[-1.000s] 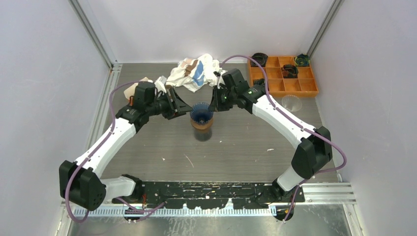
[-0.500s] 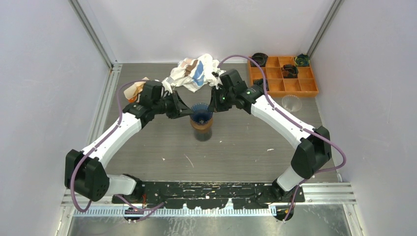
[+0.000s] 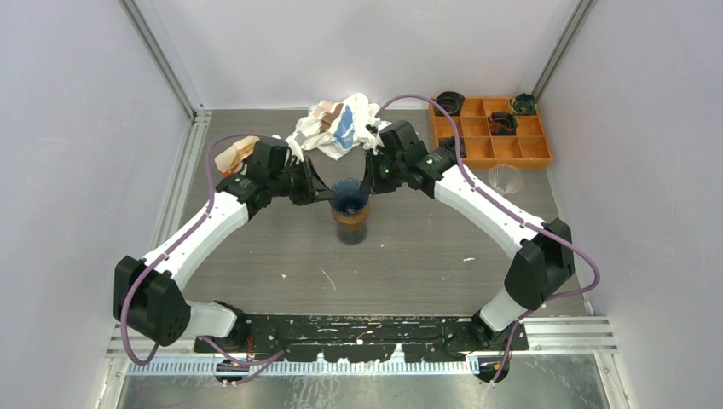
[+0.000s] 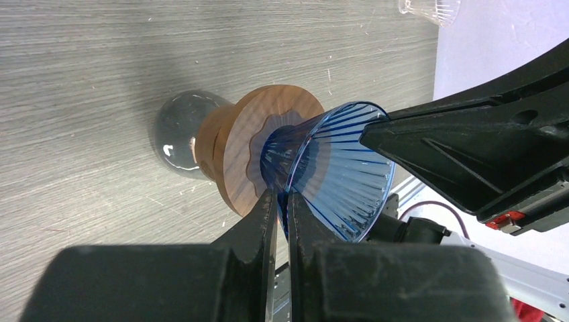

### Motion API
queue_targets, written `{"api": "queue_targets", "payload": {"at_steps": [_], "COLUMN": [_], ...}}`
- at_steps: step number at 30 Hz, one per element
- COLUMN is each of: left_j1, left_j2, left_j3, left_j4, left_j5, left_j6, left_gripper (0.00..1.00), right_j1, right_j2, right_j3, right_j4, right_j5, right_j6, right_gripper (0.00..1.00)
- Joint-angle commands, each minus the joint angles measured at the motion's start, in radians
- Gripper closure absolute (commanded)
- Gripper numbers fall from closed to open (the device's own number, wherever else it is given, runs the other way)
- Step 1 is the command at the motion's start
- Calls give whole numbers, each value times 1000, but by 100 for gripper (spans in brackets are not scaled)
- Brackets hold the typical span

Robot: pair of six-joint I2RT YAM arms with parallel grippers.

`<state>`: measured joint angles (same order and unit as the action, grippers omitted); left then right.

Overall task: Place the coffee filter in the dripper
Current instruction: Place the coffee dripper in the dripper holder.

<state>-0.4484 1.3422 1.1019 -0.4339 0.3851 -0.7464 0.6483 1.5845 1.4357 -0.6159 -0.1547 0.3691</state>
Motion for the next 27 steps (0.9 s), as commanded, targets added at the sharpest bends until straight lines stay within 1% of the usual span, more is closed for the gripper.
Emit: {"api": "queue_targets", "payload": {"at_steps": [1,10,15,21,25,27], "left_j1": [-25,-36,-52,-71,-72,-73], "left_j2": [8,18,17,13,8,2], "left_j3": [29,35,36,36,47,54], "left_j4": [-64,-80,-87,-99,-107,-111], "left_j5": [-31,-39,-66,-98,-103,-112], "left_j6": [60,71,80,89,93,93], "left_gripper": [96,96,95,93,90,87], "right_j1": [20,23,24,31,34,33], "right_j2": [47,75,67,41,25,12], "right_j3": [-58,-115,-153,-212,-207,-197], "right_j4": [-7,5,21,72,86,91], "right_j5": [44,77,80,64,48,39], "right_j6": [-26,-24,-31,-45,-47,-45], "right_gripper": [99,99,99,99,99,98]}}
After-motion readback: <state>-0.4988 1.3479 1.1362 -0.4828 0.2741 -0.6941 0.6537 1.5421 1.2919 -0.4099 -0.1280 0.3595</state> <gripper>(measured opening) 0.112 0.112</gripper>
